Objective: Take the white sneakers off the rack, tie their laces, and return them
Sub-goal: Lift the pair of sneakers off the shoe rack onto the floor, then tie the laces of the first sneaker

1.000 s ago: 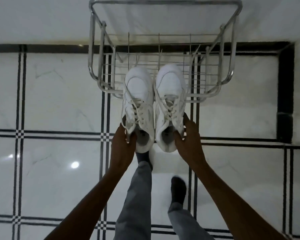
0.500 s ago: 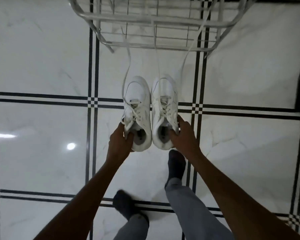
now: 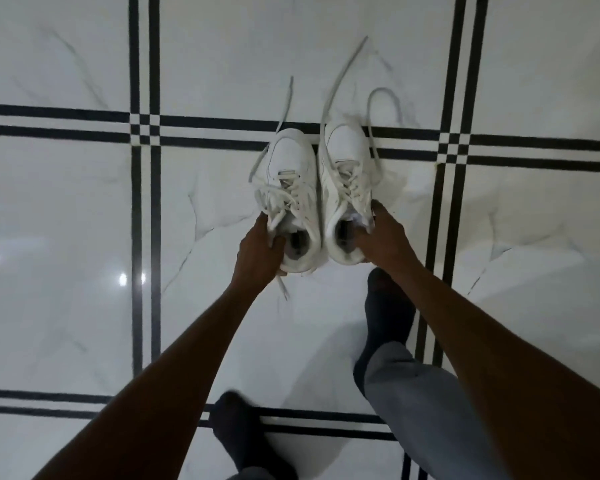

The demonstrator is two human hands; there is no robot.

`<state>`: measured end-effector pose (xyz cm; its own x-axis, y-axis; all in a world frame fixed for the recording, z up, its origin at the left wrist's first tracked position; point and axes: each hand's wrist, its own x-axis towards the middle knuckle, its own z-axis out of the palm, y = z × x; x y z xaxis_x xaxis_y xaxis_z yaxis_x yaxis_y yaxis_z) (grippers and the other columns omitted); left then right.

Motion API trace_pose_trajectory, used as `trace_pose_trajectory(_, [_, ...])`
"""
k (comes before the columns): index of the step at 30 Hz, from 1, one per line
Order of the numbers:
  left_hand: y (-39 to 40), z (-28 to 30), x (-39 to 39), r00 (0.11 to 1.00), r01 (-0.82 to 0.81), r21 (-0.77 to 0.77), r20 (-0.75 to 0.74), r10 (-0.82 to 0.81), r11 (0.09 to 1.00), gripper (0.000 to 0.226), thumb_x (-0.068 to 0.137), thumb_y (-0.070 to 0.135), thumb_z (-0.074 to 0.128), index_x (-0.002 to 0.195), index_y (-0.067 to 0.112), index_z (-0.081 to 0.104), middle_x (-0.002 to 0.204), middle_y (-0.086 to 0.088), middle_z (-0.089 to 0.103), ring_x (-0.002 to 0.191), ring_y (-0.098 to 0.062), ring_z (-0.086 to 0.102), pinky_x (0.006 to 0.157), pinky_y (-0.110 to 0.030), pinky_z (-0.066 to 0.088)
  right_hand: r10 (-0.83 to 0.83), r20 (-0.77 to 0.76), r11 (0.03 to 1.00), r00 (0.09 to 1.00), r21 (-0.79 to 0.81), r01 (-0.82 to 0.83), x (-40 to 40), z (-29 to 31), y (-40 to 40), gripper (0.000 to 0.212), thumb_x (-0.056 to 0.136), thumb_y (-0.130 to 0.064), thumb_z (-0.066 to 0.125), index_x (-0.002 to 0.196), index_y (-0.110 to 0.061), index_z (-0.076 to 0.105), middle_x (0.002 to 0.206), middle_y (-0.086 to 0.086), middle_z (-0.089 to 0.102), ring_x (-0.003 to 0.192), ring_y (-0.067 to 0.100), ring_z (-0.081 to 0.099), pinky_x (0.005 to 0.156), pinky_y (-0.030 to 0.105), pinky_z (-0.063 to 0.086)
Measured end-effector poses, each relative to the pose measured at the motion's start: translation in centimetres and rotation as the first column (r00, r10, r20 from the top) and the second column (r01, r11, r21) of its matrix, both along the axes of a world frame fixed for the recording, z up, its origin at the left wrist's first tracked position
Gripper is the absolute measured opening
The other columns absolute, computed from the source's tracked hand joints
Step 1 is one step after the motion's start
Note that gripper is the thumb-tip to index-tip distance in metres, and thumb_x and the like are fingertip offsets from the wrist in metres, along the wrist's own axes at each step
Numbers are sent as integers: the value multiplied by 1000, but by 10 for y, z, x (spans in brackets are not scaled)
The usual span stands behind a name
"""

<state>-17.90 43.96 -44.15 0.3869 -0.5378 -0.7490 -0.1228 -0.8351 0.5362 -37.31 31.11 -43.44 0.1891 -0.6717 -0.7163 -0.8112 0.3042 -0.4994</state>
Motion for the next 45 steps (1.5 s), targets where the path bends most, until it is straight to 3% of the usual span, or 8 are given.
trace_pose_trajectory(4, [-2, 31, -1, 998, 17, 14, -56, -16, 1000, 56, 93, 32, 62, 147, 33, 46, 123, 5, 67, 112, -21, 65, 87, -29, 54, -104, -56, 966, 993, -242, 88, 8, 17, 16, 63, 90, -18, 69, 146, -9, 41, 136, 16, 52, 127, 31, 52, 99, 34, 50])
trace_pose_trajectory(8, [-8, 36, 11, 970, -114, -23, -218, 106, 993, 44, 94, 23, 67, 135, 32, 55, 123, 3, 66, 115, -21, 64, 85, -23, 49, 86, -13, 786, 996, -613, -76, 37, 45, 19, 39, 89, -23, 68, 124, -10, 56, 125, 11, 53, 115, 23, 55, 90, 32, 57])
trace_pose_trajectory(11, [-17, 31, 21, 908, -290, -36, -324, 264, 956, 49, 92, 31, 63, 140, 30, 54, 133, 4, 67, 124, -17, 61, 110, -43, 46, 366, 57, 870, 929, -376, -319, 63, 44, 15, 38, 91, -26, 69, 124, -10, 59, 122, 10, 58, 111, 24, 60, 94, 39, 56])
trace_pose_trajectory(14, [-25, 19, 25, 854, -434, -87, -358, 378, 897, 44, 96, 41, 64, 138, 31, 58, 132, 4, 69, 125, -19, 63, 112, -47, 47, 561, -93, 802, 823, -189, -567, 81, 29, 15, 60, 85, -30, 75, 136, -11, 49, 137, 14, 50, 125, 31, 53, 105, 45, 48])
trace_pose_trajectory(24, [-54, -2, 57, 789, -608, -328, -353, 503, 723, 21, 101, 18, 63, 119, 12, 72, 113, -3, 75, 107, -17, 69, 93, -35, 56, 374, -138, 752, 917, -534, -386, 107, 2, 6, 45, 83, -33, 76, 121, -11, 62, 119, 9, 66, 104, 23, 65, 84, 28, 51])
trace_pose_trajectory(29, [-74, 10, 88, 818, -575, -491, -373, 438, 655, 21, 105, 19, 56, 120, 9, 67, 107, -6, 74, 102, -16, 71, 90, -30, 57, 345, -76, 727, 936, -609, -317, 126, -10, -12, 36, 77, -26, 79, 107, -11, 67, 105, 8, 67, 92, 23, 65, 76, 33, 57])
trace_pose_trajectory(38, [-65, -19, 83, 887, -461, -478, -256, 384, 747, 54, 99, 55, 58, 109, 4, 73, 107, -11, 78, 106, -25, 74, 96, -38, 59, 373, 102, 760, 922, -603, -241, 149, -22, -38, 44, 65, -32, 83, 105, -15, 71, 101, 4, 71, 89, 19, 67, 76, 37, 58])
trace_pose_trajectory(45, [-45, -10, 95, 979, -199, -532, -63, 196, 823, 31, 85, 40, 82, 99, 12, 76, 98, 4, 79, 97, -6, 73, 89, -28, 57, 399, 207, 839, 893, -476, -264, 147, -3, -52, 38, 71, -29, 86, 104, -13, 74, 99, 1, 75, 86, 13, 70, 76, 27, 57])
